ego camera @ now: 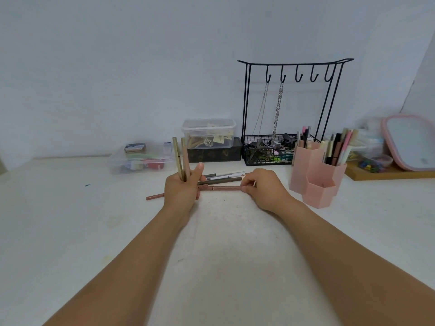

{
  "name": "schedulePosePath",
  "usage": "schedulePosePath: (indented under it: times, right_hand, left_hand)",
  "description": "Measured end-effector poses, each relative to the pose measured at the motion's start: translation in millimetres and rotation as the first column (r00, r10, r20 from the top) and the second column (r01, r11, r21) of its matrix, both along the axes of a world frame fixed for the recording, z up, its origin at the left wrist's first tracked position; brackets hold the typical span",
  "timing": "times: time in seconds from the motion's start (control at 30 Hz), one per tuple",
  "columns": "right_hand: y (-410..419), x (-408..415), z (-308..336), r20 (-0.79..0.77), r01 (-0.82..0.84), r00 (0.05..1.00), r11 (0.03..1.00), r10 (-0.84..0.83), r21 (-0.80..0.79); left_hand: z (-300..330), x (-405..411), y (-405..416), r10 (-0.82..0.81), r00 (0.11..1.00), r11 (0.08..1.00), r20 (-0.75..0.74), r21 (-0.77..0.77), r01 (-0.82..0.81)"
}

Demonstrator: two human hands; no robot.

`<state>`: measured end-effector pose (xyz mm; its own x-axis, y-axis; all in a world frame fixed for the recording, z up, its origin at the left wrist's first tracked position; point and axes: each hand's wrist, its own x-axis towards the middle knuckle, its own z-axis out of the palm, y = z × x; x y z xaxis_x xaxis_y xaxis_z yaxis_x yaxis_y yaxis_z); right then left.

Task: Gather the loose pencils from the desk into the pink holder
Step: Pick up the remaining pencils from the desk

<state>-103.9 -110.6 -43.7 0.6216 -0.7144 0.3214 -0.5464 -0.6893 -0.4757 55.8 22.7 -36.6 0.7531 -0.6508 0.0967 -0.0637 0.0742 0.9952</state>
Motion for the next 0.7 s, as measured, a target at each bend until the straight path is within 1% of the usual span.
schedulePosePath:
  times: [0.07, 0.13, 0.17, 0.23, 0.3, 0.37, 0.47, 0.6, 0.7]
  right_hand:
    - [2.5, -1.3, 2.2, 0.064, -0.036, 0.997, 0.997, 0.032, 0.064]
    - [5.9, -0.8, 5.0, 0.158, -0.023, 0.987, 0.987, -0.003, 0.161]
    - [8.1, -0.4, 6.9, 0.231, -0.019, 0.972, 0.971, -0.037, 0.238]
    - [14.8, 1.1, 10.7, 0.394, -0.081, 0.914, 0.904, -0.101, 0.421]
    - [26.8, 6.0, 12.0, 0.518, -0.218, 0.847, 0.811, -0.120, 0.544]
    - [41.6, 16.1, 8.0, 0.596, -0.346, 0.799, 0.745, -0.085, 0.570]
    - [62.3, 32.4, 1.3, 0.638, -0.458, 0.770, 0.695, -0.001, 0.554]
    - [73.9, 43.0, 0.6, 0.668, -0.514, 0.744, 0.663, 0.028, 0.544]
    - [77.3, 45.4, -3.2, 0.656, -0.511, 0.754, 0.660, 0.036, 0.551]
  left_hand:
    - [1.4, -0.3, -0.6, 0.003, 0.999, 1.000, -0.044, -0.006, -0.003]
    - [4.1, 0.8, -1.0, 0.021, 0.995, 1.000, -0.095, 0.007, -0.021]
    - [5.5, 1.2, -1.1, 0.030, 0.993, 0.999, -0.117, 0.014, -0.028]
    - [7.1, 1.6, -1.0, 0.025, 0.988, 1.000, -0.153, 0.010, -0.024]
    - [7.1, 0.3, -1.0, 0.008, 0.988, 1.000, -0.155, -0.009, -0.010]
    - [6.3, -1.9, -0.7, -0.021, 0.989, 0.999, -0.144, -0.051, 0.014]
    - [4.1, -5.5, -0.3, -0.090, 0.990, 0.989, -0.105, -0.128, 0.077]
    - [0.1, -10.5, -0.6, -0.153, 0.986, 0.976, -0.066, -0.167, 0.140]
    - [-7.0, -4.8, -6.0, -0.122, 0.986, 0.984, -0.116, -0.143, 0.105]
